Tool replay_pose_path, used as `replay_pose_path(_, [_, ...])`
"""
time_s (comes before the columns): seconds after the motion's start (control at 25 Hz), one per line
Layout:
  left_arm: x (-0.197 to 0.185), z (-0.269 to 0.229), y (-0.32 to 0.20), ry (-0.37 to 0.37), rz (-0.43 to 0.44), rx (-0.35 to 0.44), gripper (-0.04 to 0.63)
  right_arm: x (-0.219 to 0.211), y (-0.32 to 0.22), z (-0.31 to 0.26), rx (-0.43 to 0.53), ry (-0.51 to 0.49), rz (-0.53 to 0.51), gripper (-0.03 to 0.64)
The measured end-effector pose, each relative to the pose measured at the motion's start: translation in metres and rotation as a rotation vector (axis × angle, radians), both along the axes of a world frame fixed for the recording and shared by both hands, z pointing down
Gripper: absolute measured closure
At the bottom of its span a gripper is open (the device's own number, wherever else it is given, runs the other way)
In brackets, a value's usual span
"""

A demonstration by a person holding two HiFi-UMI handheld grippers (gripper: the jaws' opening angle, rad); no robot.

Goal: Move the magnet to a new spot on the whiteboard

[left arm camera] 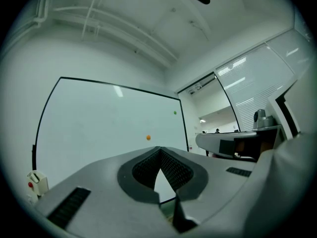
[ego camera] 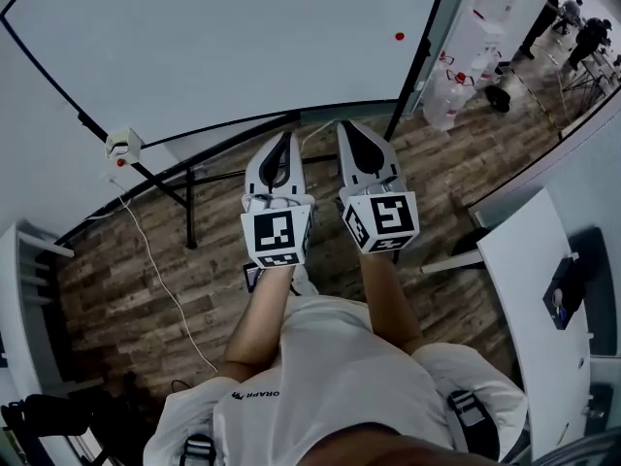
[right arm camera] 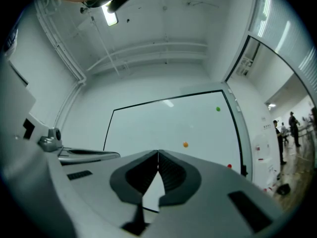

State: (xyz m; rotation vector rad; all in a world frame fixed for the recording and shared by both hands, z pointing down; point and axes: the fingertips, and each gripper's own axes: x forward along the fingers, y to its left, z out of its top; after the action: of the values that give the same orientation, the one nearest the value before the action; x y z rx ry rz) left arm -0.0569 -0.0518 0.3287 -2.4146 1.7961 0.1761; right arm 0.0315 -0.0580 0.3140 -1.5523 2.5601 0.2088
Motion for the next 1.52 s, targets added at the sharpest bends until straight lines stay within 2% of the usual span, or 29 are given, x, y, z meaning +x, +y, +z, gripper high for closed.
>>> replay_pose_path(0.16, [-0.005,-0.008,-0.046,-0.017,0.032,0.023,0.592,-0.007,-0.048,-0.006,-0.001,-0.008,0.031,0.603])
replay_pose_path(0.4, [-0.029,-0.009,-0.109,-0.012,0.061,0.018,0.592,-0.03,-0.108,-0.003,-0.019,0.002,0.06,0.603])
replay_pose_path(0.6, [-0.03,-0.007,-0.144,0.008,0.097,-0.003,0.592,-0.034,-0.139,-0.001,-0.038,0.018,0.087,0.603])
replay_pose_path(0.92, [-0.023,0.0,-0.167,0.027,0.101,-0.024,0.592,-0.029,-0.159,0.004,-0.058,0.036,0.081,0.603])
replay_pose_path(1.52, [0.006,0.003,-0.203,0.016,0.075,-0.026,0.592,0.0,-0.201,0.01,-0.073,0.006,0.039,0.603])
